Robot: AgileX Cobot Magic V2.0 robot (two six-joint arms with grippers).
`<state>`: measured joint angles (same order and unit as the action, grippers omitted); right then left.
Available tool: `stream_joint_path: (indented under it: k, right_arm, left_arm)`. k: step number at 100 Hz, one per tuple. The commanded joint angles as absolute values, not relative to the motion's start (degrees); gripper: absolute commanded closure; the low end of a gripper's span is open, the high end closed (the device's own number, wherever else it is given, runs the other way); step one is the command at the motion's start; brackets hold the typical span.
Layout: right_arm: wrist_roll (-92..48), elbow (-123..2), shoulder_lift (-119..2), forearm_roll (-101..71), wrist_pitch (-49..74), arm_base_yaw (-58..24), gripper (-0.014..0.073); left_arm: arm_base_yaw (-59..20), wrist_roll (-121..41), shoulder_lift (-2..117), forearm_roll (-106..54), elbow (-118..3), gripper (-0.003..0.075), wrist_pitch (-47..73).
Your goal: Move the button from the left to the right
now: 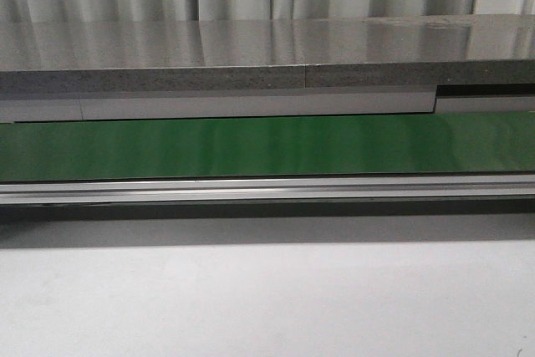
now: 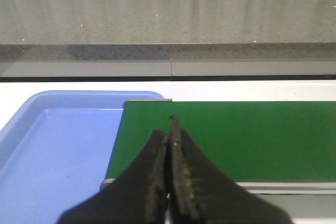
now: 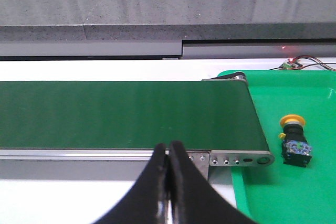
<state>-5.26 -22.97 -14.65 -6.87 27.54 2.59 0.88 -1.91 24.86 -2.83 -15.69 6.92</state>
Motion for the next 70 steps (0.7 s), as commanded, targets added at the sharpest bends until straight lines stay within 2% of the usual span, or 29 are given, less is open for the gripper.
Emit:
stream_joint_path:
  k: [1, 20, 35, 70]
  right_arm:
    - [-5.5, -24.3, -15.2, -7.5, 23.4, 2.5, 0.066]
    - [-5.5, -24.3, -15.2, -7.3, 23.2, 2.5, 0.066]
    - [-5.5, -22.1, -15.2, -7.0, 18.1, 2.4, 0.066]
    - [1.6, -10.9, -8.0, 1.3, 8.4, -5.8, 0.066]
  left_arm:
    - [0.4, -1.7, 25.1, -3.4, -17.4, 0.0741, 2.6]
    - [0.4, -1.7, 25.1, -3.4, -17.4, 0.0741, 2.6]
    - [0.4, -1.7, 25.1, -3.4, -17.4, 0.0741, 2.6]
    - [0.4, -1.7, 25.1, -3.4, -17.4, 0.0741, 2.6]
